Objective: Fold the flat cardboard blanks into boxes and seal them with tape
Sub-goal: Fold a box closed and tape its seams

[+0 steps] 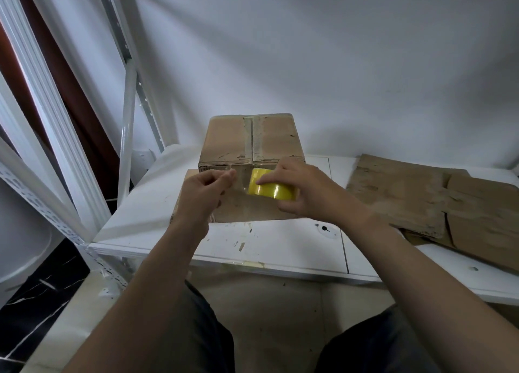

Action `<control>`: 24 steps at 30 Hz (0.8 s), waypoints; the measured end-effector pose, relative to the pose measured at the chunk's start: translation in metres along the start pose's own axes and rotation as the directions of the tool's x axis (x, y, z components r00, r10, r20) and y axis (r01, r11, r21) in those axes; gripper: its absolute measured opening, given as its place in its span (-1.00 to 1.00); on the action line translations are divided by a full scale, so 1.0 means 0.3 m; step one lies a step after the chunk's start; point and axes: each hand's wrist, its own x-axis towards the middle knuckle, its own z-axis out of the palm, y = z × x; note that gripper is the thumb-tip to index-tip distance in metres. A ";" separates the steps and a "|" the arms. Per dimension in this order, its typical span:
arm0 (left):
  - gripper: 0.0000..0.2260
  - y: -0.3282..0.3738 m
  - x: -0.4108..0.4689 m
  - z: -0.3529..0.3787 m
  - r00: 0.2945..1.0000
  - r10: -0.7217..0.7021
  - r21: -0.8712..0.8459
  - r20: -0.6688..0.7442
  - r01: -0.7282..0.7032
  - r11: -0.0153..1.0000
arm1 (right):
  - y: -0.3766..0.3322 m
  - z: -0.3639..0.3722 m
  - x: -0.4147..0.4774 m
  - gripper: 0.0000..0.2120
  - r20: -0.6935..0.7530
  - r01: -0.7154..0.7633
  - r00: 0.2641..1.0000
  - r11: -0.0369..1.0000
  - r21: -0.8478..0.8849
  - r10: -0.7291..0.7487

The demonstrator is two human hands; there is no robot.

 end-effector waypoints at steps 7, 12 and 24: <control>-0.88 0.030 0.085 -0.076 0.975 -0.076 -0.179 -0.209 0.038 0.983 | 0.169 -0.081 -0.009 -0.56 -0.036 -0.034 0.999 0.994 -0.102 0.031; -0.88 -0.016 0.146 -0.125 0.962 -0.043 -0.095 -0.269 0.018 0.995 | 0.298 -0.137 -0.057 -0.55 -0.087 -0.002 0.996 0.991 -0.136 -0.010; -0.82 -0.106 0.239 -0.136 0.932 -0.135 -0.155 -0.337 0.087 0.984 | 0.473 -0.126 -0.035 -0.59 -0.105 -0.050 0.994 0.968 -0.245 0.025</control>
